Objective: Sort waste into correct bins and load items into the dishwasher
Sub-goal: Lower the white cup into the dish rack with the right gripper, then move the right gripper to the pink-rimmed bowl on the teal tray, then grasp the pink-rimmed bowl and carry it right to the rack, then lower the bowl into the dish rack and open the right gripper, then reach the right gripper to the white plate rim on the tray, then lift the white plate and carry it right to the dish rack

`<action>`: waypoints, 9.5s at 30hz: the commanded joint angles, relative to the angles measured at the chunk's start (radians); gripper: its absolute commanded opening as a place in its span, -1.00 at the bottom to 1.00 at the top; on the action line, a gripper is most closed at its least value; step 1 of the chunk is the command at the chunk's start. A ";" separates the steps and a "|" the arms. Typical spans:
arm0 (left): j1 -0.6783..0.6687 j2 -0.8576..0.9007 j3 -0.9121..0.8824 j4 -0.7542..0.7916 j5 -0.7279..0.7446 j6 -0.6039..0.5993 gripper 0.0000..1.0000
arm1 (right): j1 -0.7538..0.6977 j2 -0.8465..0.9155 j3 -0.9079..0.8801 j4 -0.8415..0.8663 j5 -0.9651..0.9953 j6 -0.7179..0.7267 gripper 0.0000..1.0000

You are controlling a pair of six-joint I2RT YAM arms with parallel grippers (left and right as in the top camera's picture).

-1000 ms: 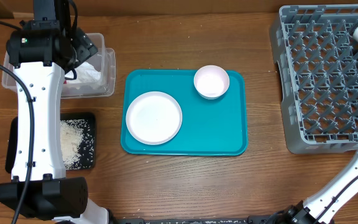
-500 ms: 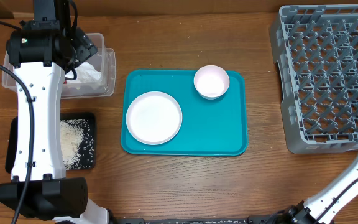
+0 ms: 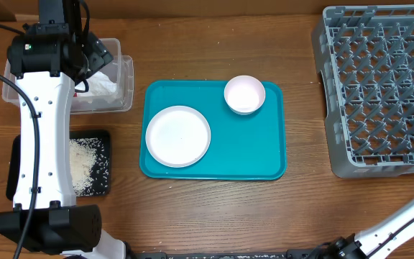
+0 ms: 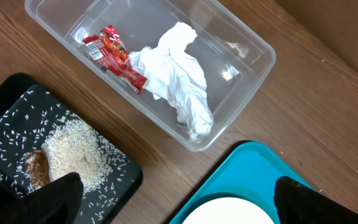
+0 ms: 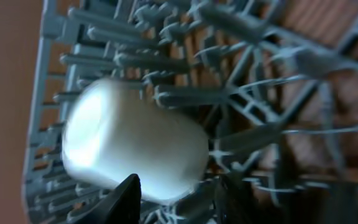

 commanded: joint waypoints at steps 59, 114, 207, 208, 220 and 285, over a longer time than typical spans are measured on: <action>-0.001 0.002 0.006 0.000 0.003 -0.013 0.99 | 1.400 -0.022 -0.095 -0.323 0.666 -0.076 0.00; -0.001 0.002 0.006 0.000 0.003 -0.013 0.99 | -0.107 -0.207 -0.238 0.291 -0.847 -0.197 -0.92; 0.000 0.002 0.006 0.000 0.003 -0.014 1.00 | 0.091 -0.234 -0.377 0.269 0.855 0.018 -0.76; 0.000 0.002 0.006 0.000 0.003 -0.013 1.00 | 0.088 -0.233 -0.377 0.248 0.882 0.018 -0.80; 0.000 0.002 0.006 0.000 0.003 -0.014 0.99 | 0.079 -0.374 -0.372 0.155 0.886 0.108 -0.78; 0.000 0.002 0.006 0.000 0.003 -0.014 1.00 | 1.585 -0.142 -0.454 -0.261 0.494 0.288 0.05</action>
